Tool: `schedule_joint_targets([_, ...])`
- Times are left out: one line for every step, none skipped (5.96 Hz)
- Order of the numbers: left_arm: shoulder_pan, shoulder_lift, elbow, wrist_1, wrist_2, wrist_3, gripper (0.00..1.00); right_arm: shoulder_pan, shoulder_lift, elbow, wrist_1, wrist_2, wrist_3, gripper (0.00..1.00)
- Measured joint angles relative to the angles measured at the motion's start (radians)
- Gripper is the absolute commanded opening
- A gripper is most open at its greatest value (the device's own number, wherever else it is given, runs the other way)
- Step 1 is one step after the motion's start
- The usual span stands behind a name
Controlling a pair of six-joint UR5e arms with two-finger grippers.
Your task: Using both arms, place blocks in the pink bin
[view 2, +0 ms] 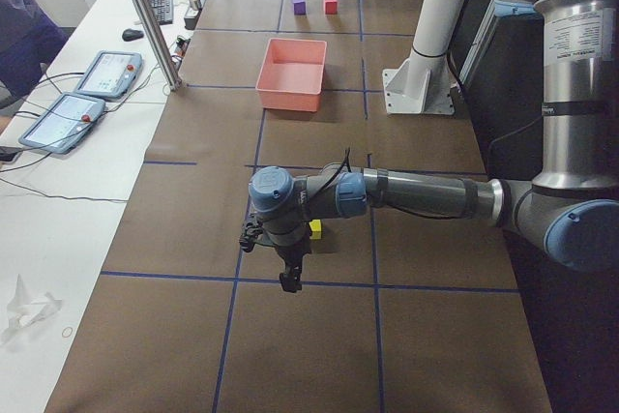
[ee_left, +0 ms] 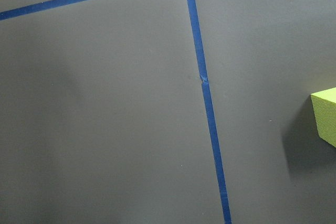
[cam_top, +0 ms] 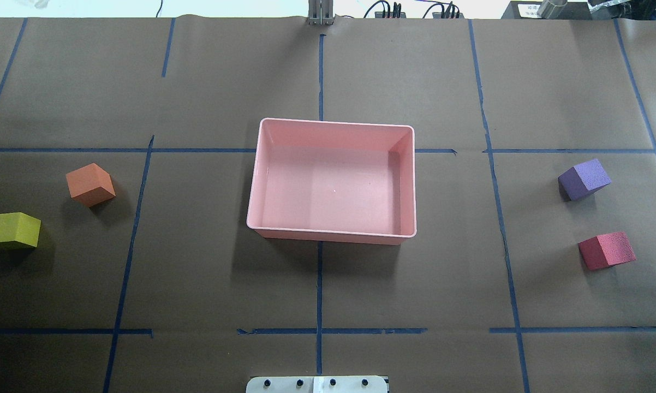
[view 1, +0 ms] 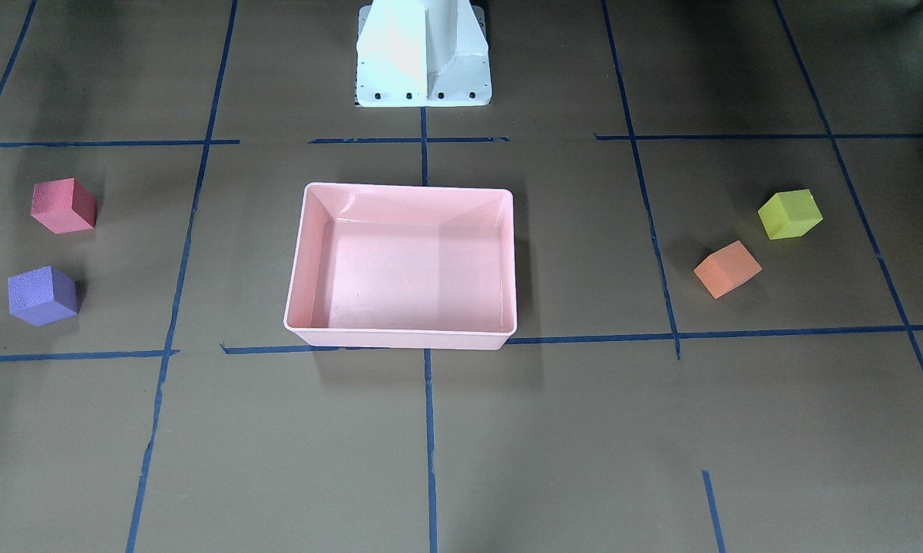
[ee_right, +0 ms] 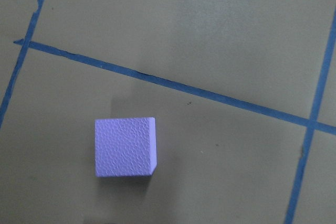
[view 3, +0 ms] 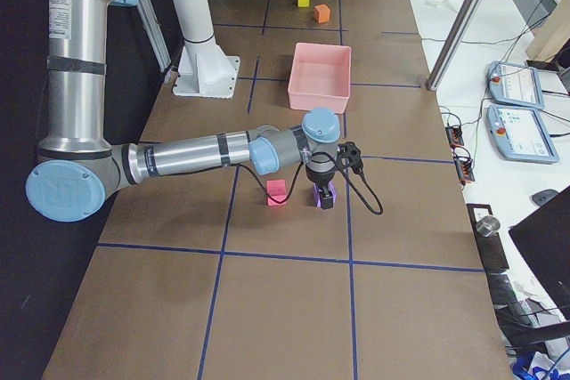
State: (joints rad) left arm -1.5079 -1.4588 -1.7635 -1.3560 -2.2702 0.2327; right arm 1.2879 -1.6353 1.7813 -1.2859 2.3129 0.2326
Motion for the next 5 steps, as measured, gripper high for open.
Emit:
schedule_joint_targets([0.0,0.0,0.0,0.0,0.0,0.0,1.0,-0.067,0.026,-0.051,0.109,-0.036,0.107,1.0])
schedule_joint_targets([0.0,0.0,-0.001,0.0,0.0,0.0,1.0,-0.116,0.044,-0.079,0.152,-0.072,0.154,1.0])
schedule_joint_targets([0.0,0.0,-0.001,0.0,0.0,0.0,1.0,-0.15,0.051,-0.092,0.165,-0.088,0.174,1.0])
schedule_joint_targets([0.0,0.0,-0.001,0.0,0.0,0.0,1.0,-0.175,0.058,-0.105,0.168,-0.095,0.187,1.0])
schedule_joint_targets([0.0,0.0,-0.001,0.0,0.0,0.0,1.0,-0.2,0.075,-0.132,0.169,-0.104,0.193,1.0])
